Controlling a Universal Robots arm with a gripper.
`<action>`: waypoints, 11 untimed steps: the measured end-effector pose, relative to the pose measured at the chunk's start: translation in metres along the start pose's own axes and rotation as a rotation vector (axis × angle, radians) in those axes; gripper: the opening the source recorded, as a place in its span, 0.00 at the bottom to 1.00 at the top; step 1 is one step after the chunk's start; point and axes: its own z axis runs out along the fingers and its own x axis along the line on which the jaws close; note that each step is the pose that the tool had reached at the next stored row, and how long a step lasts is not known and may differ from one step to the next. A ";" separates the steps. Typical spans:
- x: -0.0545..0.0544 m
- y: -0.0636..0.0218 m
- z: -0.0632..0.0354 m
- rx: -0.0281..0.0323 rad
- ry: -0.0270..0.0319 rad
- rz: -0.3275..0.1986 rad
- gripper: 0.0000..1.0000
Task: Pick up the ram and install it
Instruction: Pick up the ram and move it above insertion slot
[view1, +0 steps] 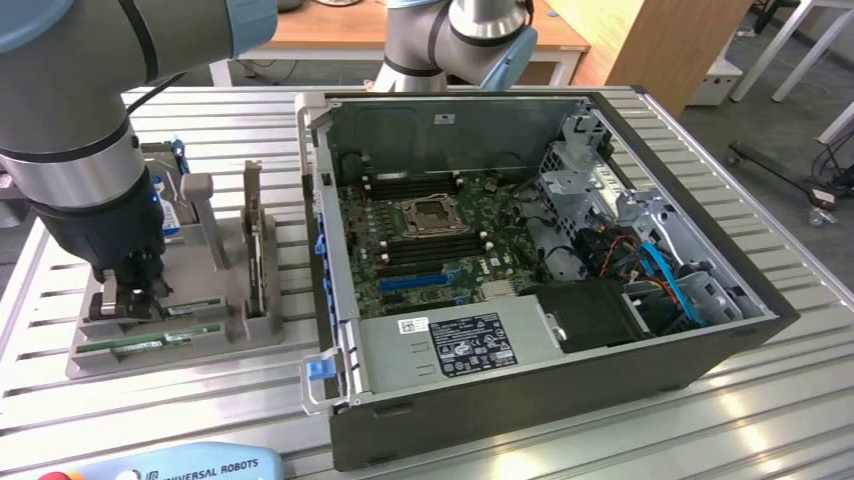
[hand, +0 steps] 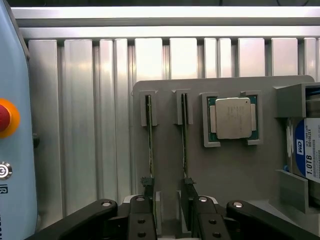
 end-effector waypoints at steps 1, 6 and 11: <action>0.000 0.0000 0.0000 0.0000 0.0000 0.000 0.36; 0.002 -0.0001 0.0001 0.0002 -0.0001 0.000 0.36; 0.004 -0.0002 0.0001 0.0002 -0.0002 0.000 0.36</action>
